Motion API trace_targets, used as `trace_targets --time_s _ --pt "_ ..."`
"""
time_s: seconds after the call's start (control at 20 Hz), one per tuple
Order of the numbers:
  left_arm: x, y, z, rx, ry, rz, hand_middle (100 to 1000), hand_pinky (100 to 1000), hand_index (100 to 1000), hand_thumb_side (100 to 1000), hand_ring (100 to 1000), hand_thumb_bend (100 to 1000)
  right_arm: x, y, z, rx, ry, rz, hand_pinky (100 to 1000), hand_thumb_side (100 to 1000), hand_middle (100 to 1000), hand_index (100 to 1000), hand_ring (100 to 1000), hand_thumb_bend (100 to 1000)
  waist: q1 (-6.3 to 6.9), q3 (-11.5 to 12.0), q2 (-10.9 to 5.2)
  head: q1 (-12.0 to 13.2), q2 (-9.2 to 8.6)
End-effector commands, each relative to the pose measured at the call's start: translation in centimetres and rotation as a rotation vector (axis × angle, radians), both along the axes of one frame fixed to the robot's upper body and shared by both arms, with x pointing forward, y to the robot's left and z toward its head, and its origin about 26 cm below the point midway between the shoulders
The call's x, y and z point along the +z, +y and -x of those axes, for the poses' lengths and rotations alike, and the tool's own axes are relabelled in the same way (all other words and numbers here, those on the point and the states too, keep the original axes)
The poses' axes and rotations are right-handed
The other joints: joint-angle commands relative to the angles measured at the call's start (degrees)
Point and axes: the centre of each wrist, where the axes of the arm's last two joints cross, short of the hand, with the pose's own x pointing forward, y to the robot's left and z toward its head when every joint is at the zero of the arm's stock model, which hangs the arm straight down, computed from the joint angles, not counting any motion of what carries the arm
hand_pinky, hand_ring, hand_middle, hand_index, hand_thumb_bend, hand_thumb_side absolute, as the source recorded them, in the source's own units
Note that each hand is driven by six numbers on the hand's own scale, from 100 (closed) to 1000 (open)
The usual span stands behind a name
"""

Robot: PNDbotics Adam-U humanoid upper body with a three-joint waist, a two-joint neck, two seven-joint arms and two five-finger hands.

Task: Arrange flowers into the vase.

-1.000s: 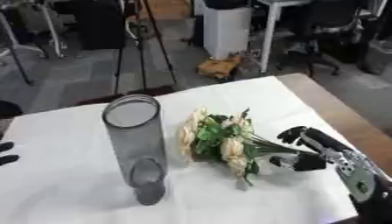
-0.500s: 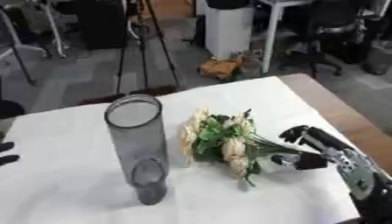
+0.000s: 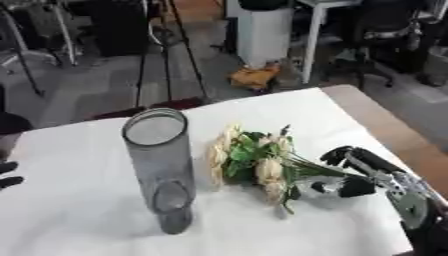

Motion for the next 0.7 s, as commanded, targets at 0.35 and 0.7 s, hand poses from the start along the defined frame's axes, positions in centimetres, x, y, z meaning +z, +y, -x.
trace_targets --time_s 0.35,0.7 --pt "0.96 0.24 -0.13 -0.005 -0.031 -0.012 747 687 801 793 737 1000 1.86 -0.62 -0.63 -0.015 -0.037 0.051 634 517 654 798 692 600 0.68 0.3 -0.58 0.4 -0.69" --pt "0.93 0.24 -0.11 -0.005 -0.03 -0.01 746 687 801 794 736 1000 1.72 -0.39 -0.78 -0.038 -0.062 0.054 558 498 618 776 617 586 0.72 0.5 -0.62 0.4 -0.69"
